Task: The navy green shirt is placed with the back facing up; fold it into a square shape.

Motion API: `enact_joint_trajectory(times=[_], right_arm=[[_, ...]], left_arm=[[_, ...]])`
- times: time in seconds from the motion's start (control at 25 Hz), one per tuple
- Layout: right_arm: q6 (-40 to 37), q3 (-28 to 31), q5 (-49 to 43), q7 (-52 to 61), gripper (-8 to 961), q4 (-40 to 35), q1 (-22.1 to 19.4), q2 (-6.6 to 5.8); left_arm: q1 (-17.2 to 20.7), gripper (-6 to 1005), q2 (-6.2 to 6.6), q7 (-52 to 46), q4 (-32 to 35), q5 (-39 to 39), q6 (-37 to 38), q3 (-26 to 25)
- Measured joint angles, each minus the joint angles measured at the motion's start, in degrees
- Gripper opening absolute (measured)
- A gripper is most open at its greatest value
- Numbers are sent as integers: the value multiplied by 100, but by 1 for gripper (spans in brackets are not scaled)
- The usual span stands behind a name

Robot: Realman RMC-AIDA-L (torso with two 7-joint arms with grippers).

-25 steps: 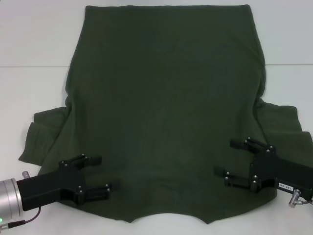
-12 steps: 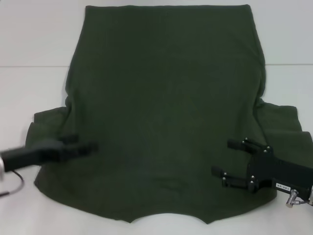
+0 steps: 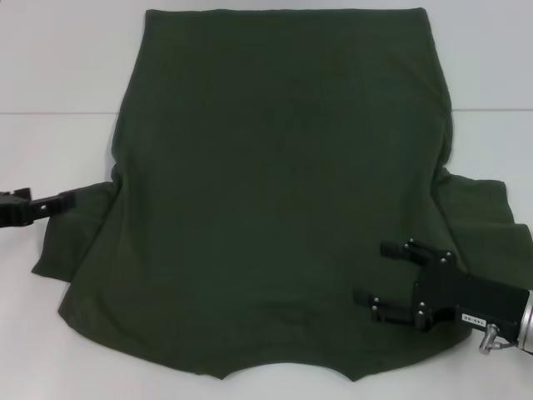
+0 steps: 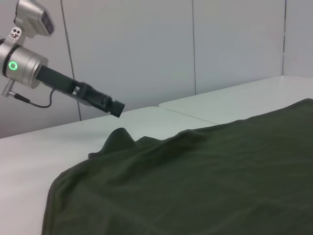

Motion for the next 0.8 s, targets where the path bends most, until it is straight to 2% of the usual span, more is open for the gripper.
enact_joint_trajectory(times=[0.44,0.8], right_arm=[[18,2,0,23,928,0,19,-6],[18,2,0,26,928,0,39,-10]], left_arm=[[105,878,-167,197,-68,192,-797,455],[136,863,-197,198,-156,236,-843,474]])
